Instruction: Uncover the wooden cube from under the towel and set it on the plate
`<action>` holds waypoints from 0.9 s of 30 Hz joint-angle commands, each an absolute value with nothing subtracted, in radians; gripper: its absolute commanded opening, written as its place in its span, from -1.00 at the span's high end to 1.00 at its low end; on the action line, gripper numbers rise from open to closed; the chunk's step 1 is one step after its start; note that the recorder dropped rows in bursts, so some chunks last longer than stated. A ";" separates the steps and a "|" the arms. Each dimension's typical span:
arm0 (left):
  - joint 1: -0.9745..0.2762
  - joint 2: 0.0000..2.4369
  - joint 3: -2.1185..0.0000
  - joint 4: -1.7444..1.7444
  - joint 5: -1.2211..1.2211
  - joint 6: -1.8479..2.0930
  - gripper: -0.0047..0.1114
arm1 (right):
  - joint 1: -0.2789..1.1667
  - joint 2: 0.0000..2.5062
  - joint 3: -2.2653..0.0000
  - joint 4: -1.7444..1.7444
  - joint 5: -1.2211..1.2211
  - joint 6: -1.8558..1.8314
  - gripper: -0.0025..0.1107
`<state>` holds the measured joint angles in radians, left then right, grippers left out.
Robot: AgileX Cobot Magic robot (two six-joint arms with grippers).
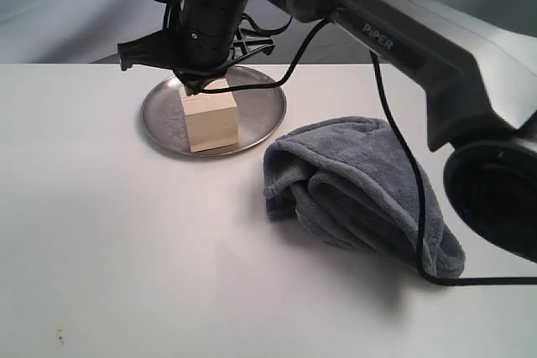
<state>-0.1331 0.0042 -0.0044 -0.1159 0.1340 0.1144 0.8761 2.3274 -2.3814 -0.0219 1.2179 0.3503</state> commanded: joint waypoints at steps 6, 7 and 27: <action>-0.138 0.000 0.000 -0.118 0.132 0.112 0.92 | 0.908 2.122 -2.094 -0.112 1.221 0.349 0.96; -0.138 0.000 0.000 -0.118 0.132 0.112 0.92 | 0.908 2.090 -2.055 -0.112 1.221 0.349 0.96; -0.138 0.000 0.000 -0.118 0.132 0.112 0.92 | 0.908 1.481 -1.227 -0.096 0.859 0.424 0.96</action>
<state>-0.1331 0.0042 -0.0044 -0.1159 0.1340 0.1144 0.9073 1.5496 -1.3084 -0.1009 0.9157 0.4156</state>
